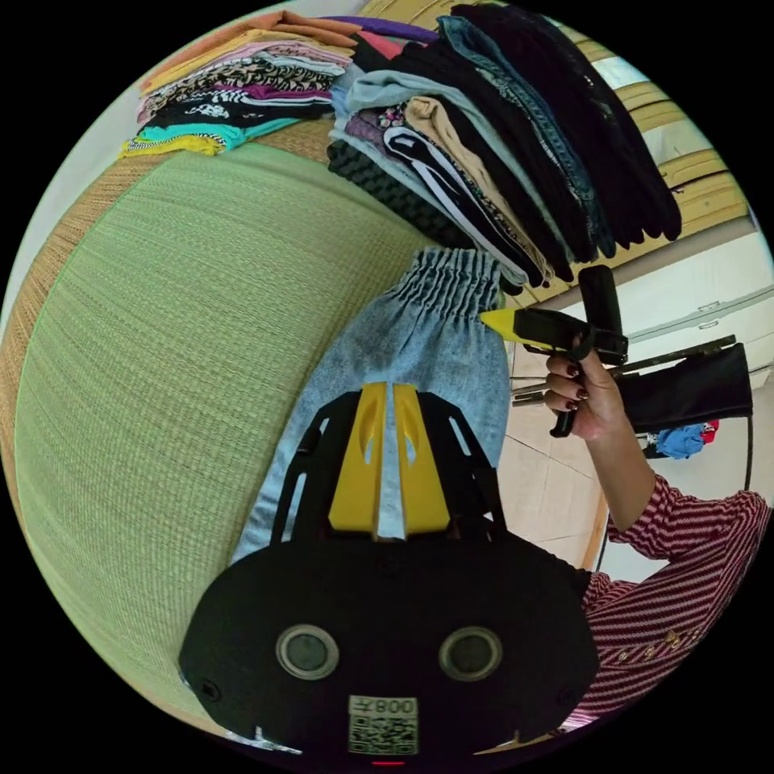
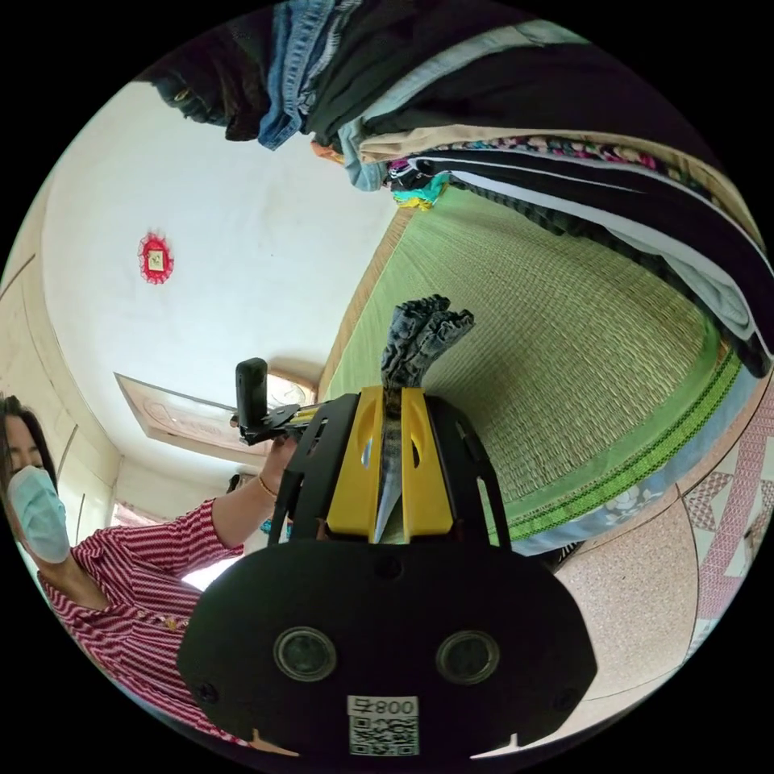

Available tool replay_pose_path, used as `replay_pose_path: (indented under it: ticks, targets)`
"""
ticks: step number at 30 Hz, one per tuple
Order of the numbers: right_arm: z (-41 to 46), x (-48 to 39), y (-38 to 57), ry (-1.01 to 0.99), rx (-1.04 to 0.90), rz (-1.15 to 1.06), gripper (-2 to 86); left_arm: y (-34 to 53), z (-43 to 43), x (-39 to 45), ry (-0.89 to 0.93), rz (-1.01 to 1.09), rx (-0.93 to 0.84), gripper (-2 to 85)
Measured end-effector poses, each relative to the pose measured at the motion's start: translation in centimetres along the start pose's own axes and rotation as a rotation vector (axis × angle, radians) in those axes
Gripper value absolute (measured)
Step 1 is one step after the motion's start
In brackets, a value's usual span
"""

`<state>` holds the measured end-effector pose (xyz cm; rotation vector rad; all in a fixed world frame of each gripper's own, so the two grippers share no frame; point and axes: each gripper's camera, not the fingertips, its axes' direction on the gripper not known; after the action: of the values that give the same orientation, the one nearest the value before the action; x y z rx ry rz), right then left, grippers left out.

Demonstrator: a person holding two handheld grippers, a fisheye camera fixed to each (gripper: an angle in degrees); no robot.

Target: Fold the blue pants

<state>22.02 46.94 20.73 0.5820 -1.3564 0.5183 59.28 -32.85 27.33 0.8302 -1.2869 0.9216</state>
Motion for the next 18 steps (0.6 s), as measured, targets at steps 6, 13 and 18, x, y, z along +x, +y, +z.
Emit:
replay_pose_path:
  ticks: [6,13,18]
  targets:
    - [1.8,-7.5,0.2,-0.038,0.005,-0.111,2.8,8.5,-3.3,-4.5,0.063,-0.084,0.137,2.5]
    - [10.3,-21.9,4.0,-0.053,-0.124,-0.349,3.0,20.5,-4.8,-10.2,0.299,-0.257,0.356,5.6]
    - [18.8,-28.2,8.5,-0.044,-0.267,-0.439,3.2,27.5,-2.9,-14.9,0.463,-0.4,0.519,6.4]
